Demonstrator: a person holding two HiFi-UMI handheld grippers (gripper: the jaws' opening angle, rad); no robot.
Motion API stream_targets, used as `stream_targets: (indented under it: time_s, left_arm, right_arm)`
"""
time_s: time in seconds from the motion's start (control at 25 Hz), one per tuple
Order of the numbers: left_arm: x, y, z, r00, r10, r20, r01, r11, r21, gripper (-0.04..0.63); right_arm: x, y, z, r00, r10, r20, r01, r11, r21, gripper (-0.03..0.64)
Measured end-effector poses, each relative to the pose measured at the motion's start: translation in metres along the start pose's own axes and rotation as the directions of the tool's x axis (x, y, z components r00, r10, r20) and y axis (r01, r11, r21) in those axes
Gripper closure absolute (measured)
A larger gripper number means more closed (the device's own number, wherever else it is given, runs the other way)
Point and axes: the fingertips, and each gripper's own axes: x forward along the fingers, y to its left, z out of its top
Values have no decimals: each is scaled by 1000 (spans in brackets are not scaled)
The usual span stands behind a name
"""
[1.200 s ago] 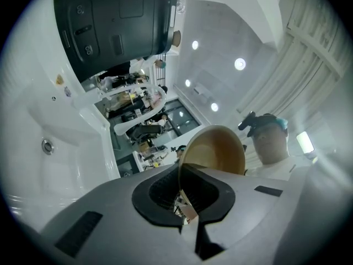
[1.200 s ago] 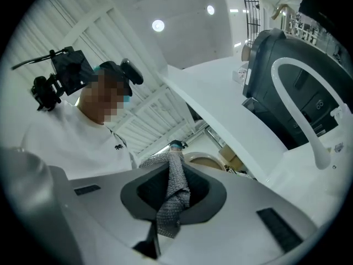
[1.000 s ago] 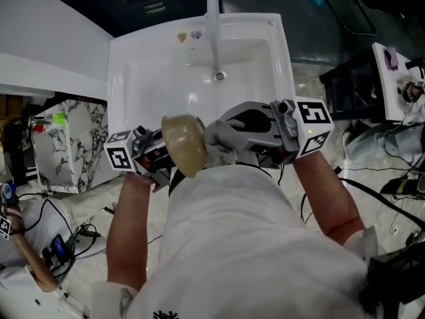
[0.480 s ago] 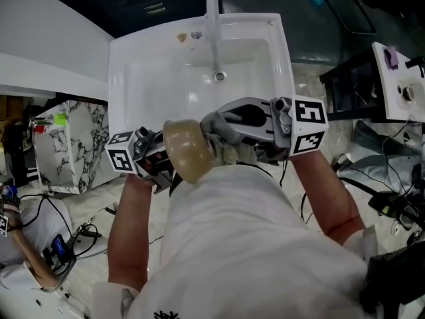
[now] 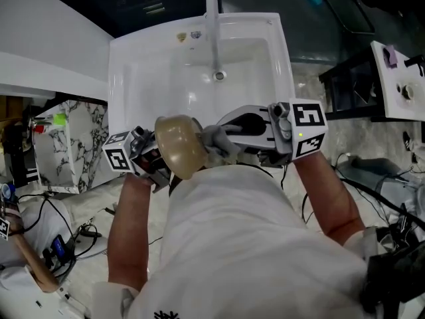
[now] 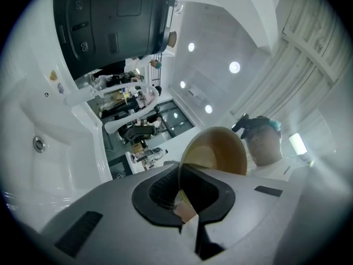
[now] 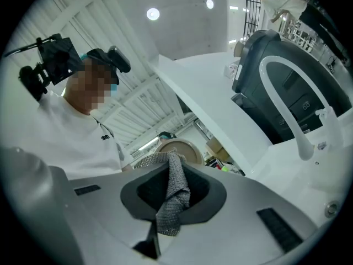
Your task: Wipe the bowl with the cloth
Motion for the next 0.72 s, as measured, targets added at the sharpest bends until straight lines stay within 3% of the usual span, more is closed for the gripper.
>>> stream_targets:
  time_s: [0.28, 0.72]
  left_arm:
    - [3, 4, -8, 1000, 3, -22, -3, 1000, -20, 577]
    - [7, 0, -12, 999, -12, -44, 11, 1000, -23, 577]
  right_arm:
    - [3, 10, 13, 997, 50, 56, -49, 999, -13, 581]
    - [4, -13, 21, 996, -59, 62, 62, 997, -47, 581]
